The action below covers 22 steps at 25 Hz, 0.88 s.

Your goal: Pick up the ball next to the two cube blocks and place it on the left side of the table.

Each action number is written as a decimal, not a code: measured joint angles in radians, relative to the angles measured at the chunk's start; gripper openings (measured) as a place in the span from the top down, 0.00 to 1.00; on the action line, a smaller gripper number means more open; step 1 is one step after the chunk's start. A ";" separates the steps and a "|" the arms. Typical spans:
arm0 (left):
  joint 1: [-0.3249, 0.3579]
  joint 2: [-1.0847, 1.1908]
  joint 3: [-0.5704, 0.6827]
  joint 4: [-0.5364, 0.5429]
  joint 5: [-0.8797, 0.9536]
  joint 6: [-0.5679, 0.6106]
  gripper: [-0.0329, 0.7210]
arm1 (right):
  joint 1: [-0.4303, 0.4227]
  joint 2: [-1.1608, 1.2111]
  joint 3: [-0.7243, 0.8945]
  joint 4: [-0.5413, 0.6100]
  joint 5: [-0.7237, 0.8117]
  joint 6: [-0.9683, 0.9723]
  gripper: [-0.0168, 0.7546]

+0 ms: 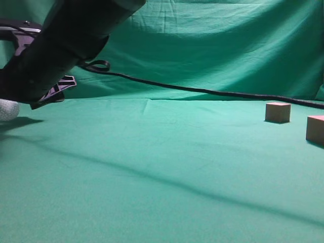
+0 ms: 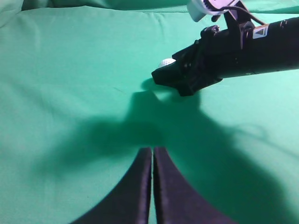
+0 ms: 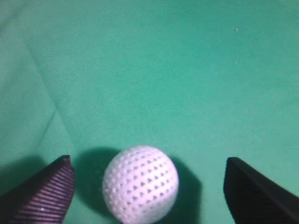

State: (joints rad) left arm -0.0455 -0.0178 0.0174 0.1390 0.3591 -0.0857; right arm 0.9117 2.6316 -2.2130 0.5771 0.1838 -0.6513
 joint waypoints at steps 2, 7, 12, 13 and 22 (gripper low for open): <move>0.000 0.000 0.000 0.000 0.000 0.000 0.96 | -0.014 -0.034 0.000 0.000 0.046 0.000 0.23; 0.000 0.000 0.000 0.000 0.000 0.000 0.96 | -0.077 -0.225 0.000 -0.013 0.287 0.024 0.47; 0.000 0.000 0.000 0.000 0.000 0.000 0.96 | -0.164 -0.425 -0.004 -0.116 0.650 0.171 0.92; 0.000 0.000 0.000 0.000 0.000 0.000 0.96 | -0.180 -0.462 -0.005 -0.169 0.721 0.219 0.98; 0.000 0.000 0.000 0.000 0.000 0.000 0.96 | -0.214 -0.754 -0.005 -0.613 1.073 0.489 0.98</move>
State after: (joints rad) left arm -0.0455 -0.0178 0.0174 0.1390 0.3591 -0.0857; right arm 0.6980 1.8779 -2.2183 -0.0363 1.2569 -0.1623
